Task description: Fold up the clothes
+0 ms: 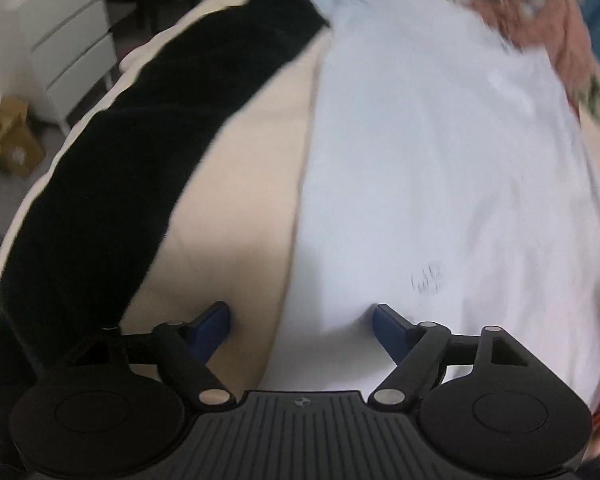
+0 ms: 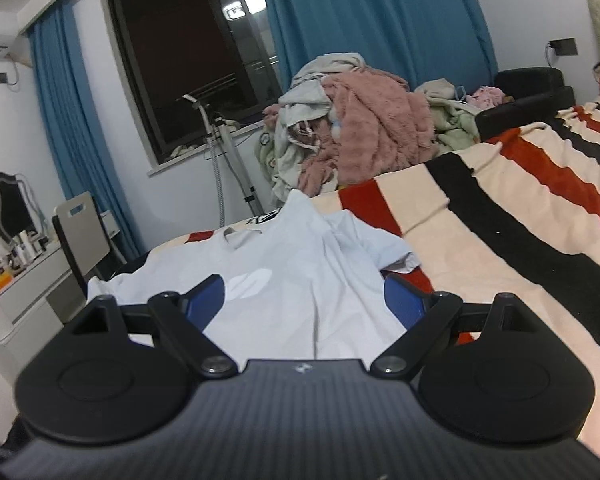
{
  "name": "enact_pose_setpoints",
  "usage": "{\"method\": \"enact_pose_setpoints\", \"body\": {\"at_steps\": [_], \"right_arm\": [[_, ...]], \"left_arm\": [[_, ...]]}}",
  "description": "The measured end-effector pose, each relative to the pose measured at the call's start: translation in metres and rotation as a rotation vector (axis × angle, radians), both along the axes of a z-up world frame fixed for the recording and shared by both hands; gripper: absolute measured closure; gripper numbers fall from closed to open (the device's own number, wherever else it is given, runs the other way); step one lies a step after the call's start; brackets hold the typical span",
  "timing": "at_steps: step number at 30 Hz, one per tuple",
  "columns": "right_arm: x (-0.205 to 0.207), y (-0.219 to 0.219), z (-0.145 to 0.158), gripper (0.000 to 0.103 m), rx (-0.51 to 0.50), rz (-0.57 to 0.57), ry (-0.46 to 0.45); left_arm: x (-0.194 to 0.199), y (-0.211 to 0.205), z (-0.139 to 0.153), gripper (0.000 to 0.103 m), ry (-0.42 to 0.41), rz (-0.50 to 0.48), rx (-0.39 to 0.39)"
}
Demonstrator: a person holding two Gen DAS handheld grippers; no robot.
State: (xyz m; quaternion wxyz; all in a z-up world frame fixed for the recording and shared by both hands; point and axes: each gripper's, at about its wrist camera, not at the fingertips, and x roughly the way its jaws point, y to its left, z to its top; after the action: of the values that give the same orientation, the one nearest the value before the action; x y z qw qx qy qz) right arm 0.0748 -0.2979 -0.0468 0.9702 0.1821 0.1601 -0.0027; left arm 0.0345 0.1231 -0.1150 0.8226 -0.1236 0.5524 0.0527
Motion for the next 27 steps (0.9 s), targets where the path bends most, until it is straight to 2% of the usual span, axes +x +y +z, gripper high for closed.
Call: {"method": "enact_pose_setpoints", "body": {"at_steps": [3, 5, 6, 10, 13, 14, 17, 19, 21, 22, 23, 25, 27], "right_arm": [[0.001, 0.000, 0.000, 0.015, -0.001, -0.008, 0.010], [-0.001, 0.003, 0.000, 0.015, -0.019, 0.003, 0.006], [-0.002, 0.005, 0.001, 0.015, -0.029, 0.008, 0.003], [-0.004, 0.008, 0.003, 0.015, -0.053, 0.018, -0.009], [-0.002, 0.008, 0.003, 0.015, -0.060, 0.022, -0.011], [-0.002, 0.008, 0.003, 0.015, -0.061, 0.023, -0.011], [-0.003, 0.007, 0.003, 0.015, -0.056, 0.029, -0.012], [-0.003, 0.006, 0.003, 0.015, -0.048, 0.038, -0.005], [0.000, 0.004, 0.004, 0.015, -0.033, 0.051, 0.004], [0.005, 0.001, 0.006, 0.015, -0.026, 0.058, 0.008], [0.010, -0.002, 0.008, 0.015, -0.019, 0.065, 0.012], [0.021, -0.009, 0.012, 0.015, -0.004, 0.079, 0.021], [0.046, -0.019, 0.016, 0.015, 0.006, 0.080, 0.044]], "left_arm": [[-0.008, -0.008, 0.007, 0.057, 0.027, -0.040, 0.045], [-0.014, -0.008, 0.017, 0.097, 0.043, -0.077, 0.071], [-0.017, -0.005, 0.023, 0.102, 0.050, -0.087, 0.066], [-0.033, 0.005, 0.051, 0.103, 0.039, -0.108, 0.060], [-0.038, 0.009, 0.071, 0.103, 0.008, -0.075, 0.045], [-0.038, 0.009, 0.074, 0.103, 0.001, -0.067, 0.055], [-0.032, -0.001, 0.068, 0.102, 0.006, -0.080, 0.163], [-0.013, -0.010, 0.063, 0.100, 0.021, -0.102, 0.186], [-0.010, -0.018, 0.066, 0.082, 0.011, -0.099, 0.176], [-0.008, -0.022, 0.068, 0.056, 0.002, -0.097, 0.170], [-0.007, -0.028, 0.072, 0.036, -0.020, -0.098, 0.172], [-0.008, -0.044, 0.082, 0.027, -0.106, -0.113, 0.196], [0.001, -0.062, 0.085, 0.023, -0.192, -0.126, 0.184]]}}
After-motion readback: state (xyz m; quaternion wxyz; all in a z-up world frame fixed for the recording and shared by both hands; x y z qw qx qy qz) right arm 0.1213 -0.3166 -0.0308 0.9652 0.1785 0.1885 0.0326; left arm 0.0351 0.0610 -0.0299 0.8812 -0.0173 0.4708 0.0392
